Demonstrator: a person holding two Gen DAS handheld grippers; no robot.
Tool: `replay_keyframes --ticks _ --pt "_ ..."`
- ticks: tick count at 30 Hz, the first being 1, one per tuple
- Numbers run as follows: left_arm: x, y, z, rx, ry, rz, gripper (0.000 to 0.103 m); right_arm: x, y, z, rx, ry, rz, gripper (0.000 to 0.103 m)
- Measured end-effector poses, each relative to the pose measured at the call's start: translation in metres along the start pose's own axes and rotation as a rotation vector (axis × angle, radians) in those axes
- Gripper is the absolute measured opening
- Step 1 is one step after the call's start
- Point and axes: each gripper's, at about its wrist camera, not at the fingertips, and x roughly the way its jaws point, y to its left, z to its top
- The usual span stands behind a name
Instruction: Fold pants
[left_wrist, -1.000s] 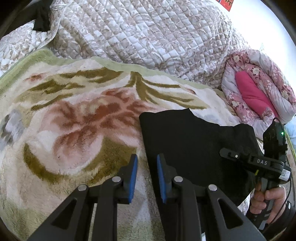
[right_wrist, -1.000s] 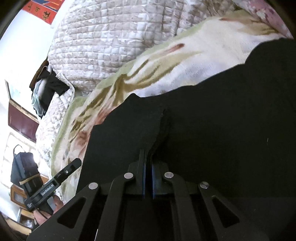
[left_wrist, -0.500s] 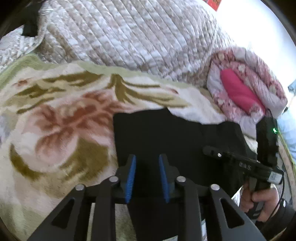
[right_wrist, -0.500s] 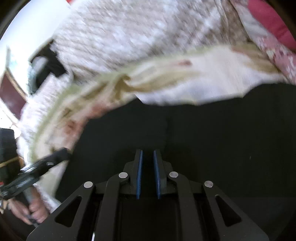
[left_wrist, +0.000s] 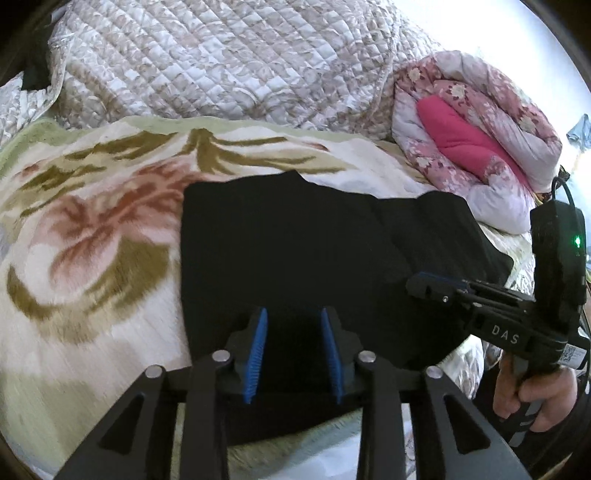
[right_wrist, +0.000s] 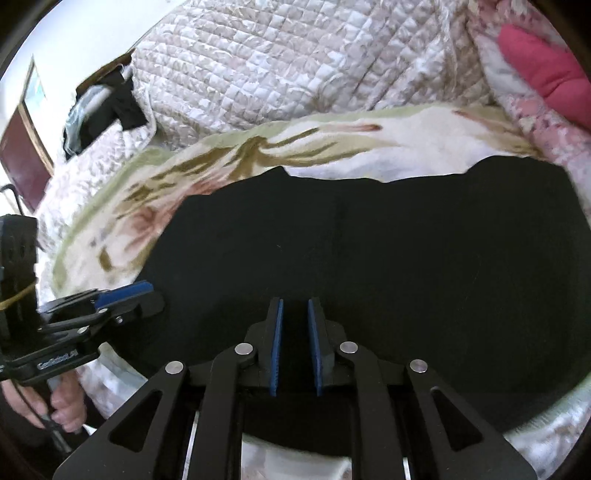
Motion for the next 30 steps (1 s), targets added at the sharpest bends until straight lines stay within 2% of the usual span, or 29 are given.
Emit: replay_keyframes --ticks 4,7,12,16,17,28,30 --pt "-0.004 -0.012 -0.005 0.042 -0.014 0.038 0.04 -0.013 -0.001 -0.005 0.013 -0.035 -0.011 0.017" --pt "-0.009 -0.011 -0.003 0.023 -0.02 0.054 0.04 -0.021 0.002 -0.007 -0.002 -0.063 -0.008 0.017" --pt "-0.016 -0.006 -0.003 0.002 -0.031 0.097 0.04 -0.022 0.015 -0.016 -0.049 -0.054 -0.007 0.017" --pt "-0.008 -0.009 -0.006 0.036 0.003 0.101 0.04 -0.014 0.02 -0.021 -0.102 -0.023 -0.065 0.021" --pt "-0.006 -0.01 -0.008 0.04 0.008 0.105 0.04 -0.014 0.018 -0.021 -0.1 -0.026 -0.082 0.025" --pt "-0.004 -0.016 -0.012 0.084 -0.007 0.122 0.046 -0.029 -0.014 -0.02 0.025 -0.054 -0.132 0.025" --pt "-0.004 -0.015 -0.012 0.079 -0.005 0.117 0.046 -0.033 -0.02 -0.02 0.047 -0.061 -0.151 0.028"
